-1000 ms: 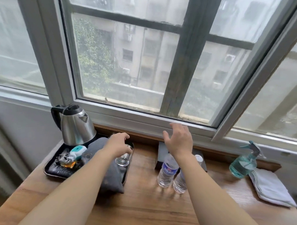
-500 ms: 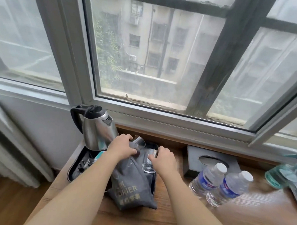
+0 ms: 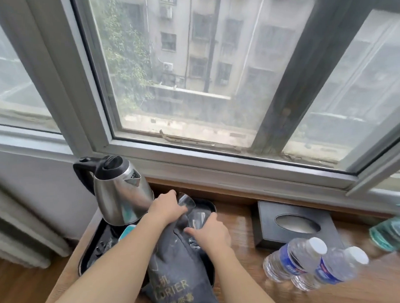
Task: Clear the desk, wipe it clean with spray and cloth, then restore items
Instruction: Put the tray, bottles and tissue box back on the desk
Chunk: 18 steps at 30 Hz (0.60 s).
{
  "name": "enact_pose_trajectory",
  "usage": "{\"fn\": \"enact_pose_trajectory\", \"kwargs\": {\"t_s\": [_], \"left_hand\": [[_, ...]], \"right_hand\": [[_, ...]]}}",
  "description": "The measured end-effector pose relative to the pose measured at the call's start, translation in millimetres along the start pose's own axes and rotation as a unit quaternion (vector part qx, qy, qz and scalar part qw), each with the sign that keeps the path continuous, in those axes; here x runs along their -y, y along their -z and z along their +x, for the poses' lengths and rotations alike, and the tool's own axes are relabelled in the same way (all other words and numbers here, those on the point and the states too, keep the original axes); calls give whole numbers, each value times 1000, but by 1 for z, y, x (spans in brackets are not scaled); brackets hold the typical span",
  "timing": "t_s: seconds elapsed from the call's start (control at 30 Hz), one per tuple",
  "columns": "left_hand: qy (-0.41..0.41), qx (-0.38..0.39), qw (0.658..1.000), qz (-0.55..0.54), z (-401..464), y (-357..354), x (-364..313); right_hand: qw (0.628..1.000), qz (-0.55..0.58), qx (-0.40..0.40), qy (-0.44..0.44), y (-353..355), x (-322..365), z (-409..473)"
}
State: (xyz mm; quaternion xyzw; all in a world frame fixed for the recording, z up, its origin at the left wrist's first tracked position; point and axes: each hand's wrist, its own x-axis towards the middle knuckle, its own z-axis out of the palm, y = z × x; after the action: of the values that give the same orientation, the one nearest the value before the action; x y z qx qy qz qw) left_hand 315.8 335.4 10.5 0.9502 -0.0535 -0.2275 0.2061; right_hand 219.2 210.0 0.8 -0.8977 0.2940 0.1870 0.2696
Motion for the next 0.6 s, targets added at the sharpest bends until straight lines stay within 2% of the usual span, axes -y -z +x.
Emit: {"fn": "enact_pose_trajectory", "kwargs": {"t_s": [0.2,0.47,0.6], "left_hand": [[6,43,999,31,7,-7,1],[-23,18,999,23,8,-1,7],[-32,15,997,72,9,4,3]], "right_hand": [[999,24,-7,-26,0,4,-2],[998,44,-40,-29,11,11,1],[999,3,-39,-19,23,9,9]]}}
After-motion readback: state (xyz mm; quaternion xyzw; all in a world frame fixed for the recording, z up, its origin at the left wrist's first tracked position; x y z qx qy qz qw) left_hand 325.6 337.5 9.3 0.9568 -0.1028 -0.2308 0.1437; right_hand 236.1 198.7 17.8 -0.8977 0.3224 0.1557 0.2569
